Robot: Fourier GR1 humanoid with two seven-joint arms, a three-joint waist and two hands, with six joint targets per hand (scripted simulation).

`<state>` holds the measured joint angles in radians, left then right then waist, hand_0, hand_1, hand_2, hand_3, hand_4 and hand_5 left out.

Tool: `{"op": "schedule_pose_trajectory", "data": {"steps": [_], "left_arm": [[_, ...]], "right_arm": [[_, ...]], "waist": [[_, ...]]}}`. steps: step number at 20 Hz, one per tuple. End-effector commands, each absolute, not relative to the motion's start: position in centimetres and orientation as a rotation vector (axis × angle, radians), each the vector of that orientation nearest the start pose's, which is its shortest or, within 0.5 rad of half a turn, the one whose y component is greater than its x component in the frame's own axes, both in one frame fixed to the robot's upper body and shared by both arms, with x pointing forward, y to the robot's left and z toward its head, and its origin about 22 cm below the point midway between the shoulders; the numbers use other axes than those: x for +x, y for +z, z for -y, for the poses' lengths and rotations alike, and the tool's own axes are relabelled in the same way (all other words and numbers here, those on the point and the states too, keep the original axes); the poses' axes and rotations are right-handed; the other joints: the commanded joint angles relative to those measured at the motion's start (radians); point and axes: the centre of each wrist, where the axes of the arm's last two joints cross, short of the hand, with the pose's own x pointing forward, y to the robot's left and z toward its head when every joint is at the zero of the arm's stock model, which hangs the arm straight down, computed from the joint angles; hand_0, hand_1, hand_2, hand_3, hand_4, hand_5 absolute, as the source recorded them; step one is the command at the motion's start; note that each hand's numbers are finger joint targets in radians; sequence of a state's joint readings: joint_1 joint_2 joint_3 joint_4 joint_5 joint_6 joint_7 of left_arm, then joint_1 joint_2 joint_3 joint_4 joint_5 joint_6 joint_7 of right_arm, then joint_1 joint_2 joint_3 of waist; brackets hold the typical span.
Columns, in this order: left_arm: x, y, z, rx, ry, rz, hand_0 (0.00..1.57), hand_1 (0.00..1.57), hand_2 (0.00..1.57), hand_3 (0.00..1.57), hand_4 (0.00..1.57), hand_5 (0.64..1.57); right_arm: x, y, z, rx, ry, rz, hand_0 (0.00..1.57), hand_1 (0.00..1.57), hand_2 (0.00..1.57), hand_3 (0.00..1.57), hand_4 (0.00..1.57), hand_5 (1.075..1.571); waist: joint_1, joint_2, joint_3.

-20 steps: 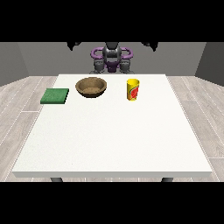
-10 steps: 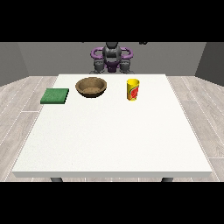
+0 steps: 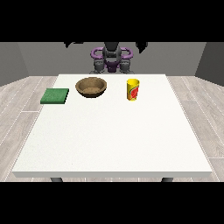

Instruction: Pick the cup and pour the ball into the bowl, then pick the bowl and place it on the pad

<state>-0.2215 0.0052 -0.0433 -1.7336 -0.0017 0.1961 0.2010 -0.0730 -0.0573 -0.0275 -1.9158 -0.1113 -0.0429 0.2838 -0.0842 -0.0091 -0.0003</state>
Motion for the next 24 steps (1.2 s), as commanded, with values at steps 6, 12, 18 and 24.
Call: {"op": "schedule_pose_trajectory", "data": {"steps": [6, 12, 18, 24], "left_arm": [[30.5, 5.8, -22.9, 0.081, 0.036, 1.954, 0.00, 0.00, 0.00, 0.00, 0.53, 1.491], [30.9, -0.2, -24.6, 0.098, 0.009, 1.839, 0.00, 0.00, 0.00, 0.00, 0.19, 1.472], [32.9, -2.1, -23.2, 0.117, -0.010, 1.824, 0.00, 0.00, 0.00, 0.00, 0.11, 1.436], [34.0, -3.6, -22.2, 0.111, 0.020, 1.831, 0.00, 0.00, 0.00, 0.00, 0.19, 1.423]], "right_arm": [[26.0, 10.0, 25.1, 0.064, -0.060, 1.915, 0.00, 0.00, 0.00, 0.00, 0.69, 1.551], [25.5, 9.9, 27.8, 0.073, -0.032, 1.857, 0.00, 0.00, 0.00, 0.00, 0.68, 1.559], [26.2, 7.9, 29.6, 0.054, -0.024, 1.854, 0.00, 0.00, 0.00, 0.00, 0.66, 1.559], [26.8, 6.7, 30.9, 0.062, -0.007, 1.847, 0.00, 0.00, 0.00, 0.00, 0.67, 1.563]], "waist": [[-0.006, 0.267, 0.0000], [-0.034, 0.206, 0.0000], [-0.055, 0.226, 0.0001], [-0.052, 0.241, 0.0002]]}}
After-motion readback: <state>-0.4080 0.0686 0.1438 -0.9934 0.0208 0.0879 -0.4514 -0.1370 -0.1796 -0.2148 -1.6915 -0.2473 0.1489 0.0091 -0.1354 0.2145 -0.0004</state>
